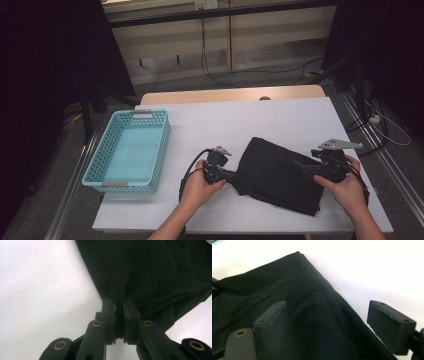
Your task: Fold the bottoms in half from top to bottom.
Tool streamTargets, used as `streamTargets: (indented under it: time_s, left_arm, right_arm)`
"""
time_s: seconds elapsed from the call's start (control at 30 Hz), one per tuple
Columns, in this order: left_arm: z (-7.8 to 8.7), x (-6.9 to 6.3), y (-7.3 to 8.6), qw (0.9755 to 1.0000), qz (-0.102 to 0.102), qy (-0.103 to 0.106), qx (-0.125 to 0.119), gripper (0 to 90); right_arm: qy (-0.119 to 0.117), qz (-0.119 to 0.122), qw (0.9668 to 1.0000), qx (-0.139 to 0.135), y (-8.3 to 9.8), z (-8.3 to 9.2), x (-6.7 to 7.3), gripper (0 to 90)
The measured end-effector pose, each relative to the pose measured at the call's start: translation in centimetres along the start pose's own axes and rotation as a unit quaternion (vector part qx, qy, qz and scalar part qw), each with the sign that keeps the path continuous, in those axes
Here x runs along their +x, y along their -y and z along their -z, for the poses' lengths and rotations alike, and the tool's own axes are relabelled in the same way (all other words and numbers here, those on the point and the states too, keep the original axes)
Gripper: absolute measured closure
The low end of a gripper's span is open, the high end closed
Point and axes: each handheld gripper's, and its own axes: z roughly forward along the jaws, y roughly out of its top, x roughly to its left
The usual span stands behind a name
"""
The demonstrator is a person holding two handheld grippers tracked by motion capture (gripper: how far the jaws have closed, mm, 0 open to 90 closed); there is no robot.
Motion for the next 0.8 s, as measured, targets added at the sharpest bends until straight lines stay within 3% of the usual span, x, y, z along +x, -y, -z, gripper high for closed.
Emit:
streamTargets:
  time_s: [0.17,0.43,0.6,0.8]
  left_arm:
    - [0.5,0.9,-0.4,0.9999,0.013,0.006,0.007,82.6]
    - [2.2,2.7,-0.8,0.9996,0.027,0.006,-0.002,82.6]
    - [3.5,4.6,-0.7,0.9992,0.04,-0.004,-0.003,82.5]
    - [4.7,5.8,-1.1,0.999,0.038,-0.023,-0.004,82.3]
  right_arm:
    - [0.0,-0.006,1.0,-0.003,0.1,0.1,-0.2,16.8]
    - [-0.001,-0.006,1.0,-0.006,0.1,0.2,-0.3,16.8]
    - [-0.003,-0.008,0.9999,-0.008,0.0,0.3,-0.3,16.8]
    - [-0.003,-0.013,0.9999,-0.01,0.1,0.3,-0.3,16.8]
